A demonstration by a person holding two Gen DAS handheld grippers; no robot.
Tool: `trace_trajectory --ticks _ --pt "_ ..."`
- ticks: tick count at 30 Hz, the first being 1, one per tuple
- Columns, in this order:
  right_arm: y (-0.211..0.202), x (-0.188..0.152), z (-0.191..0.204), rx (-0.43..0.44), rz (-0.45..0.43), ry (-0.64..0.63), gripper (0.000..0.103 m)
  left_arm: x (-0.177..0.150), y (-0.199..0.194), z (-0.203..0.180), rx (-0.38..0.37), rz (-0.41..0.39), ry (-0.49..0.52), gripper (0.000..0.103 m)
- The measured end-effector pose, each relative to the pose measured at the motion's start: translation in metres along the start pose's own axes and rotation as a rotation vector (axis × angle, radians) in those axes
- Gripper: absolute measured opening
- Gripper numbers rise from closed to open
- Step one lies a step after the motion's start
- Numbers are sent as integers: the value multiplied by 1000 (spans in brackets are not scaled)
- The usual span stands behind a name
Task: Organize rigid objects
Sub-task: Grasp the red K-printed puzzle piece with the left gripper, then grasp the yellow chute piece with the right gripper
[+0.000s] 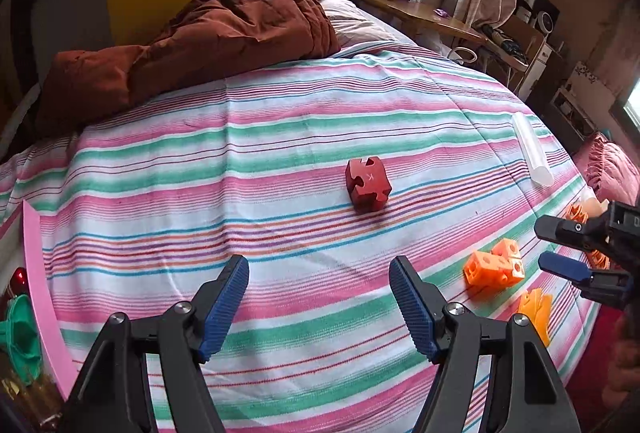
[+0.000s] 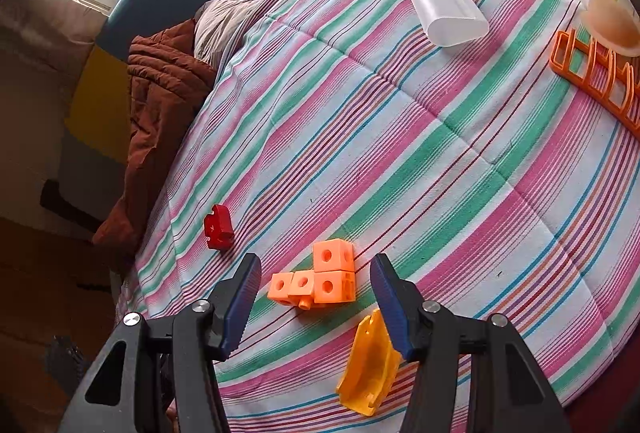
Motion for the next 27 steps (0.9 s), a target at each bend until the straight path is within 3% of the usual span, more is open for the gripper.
trace_trajectory --ticks 2,13,14,15,17,27 --pt "-1 0 -1 8 -2 8 58 7 9 -7 -13 9 8 80" --pt "-17 5 -16 54 -73 97 58 45 72 -54 34 33 108 80" --pt "-17 5 -16 57 -73 99 58 46 81 -55 53 44 114 73" --pt "-17 5 -17 56 -73 99 58 45 91 -53 69 66 109 60" --pt "-17 5 -17 52 -76 99 58 44 90 -49 81 11 113 33" --pt "-15 5 -21 42 -69 106 58 2 57 -28 60 -23 129 33"
Point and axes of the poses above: each gripper's, at about its wrist camera, not at the fingertips, and y roughly the way its jaws point, z to its left, x to its top, the point moved 3 cm from there along y, roughly the way its jaws point, and after that the axes turned 13 degrees about -y, right-handed, at the moved point
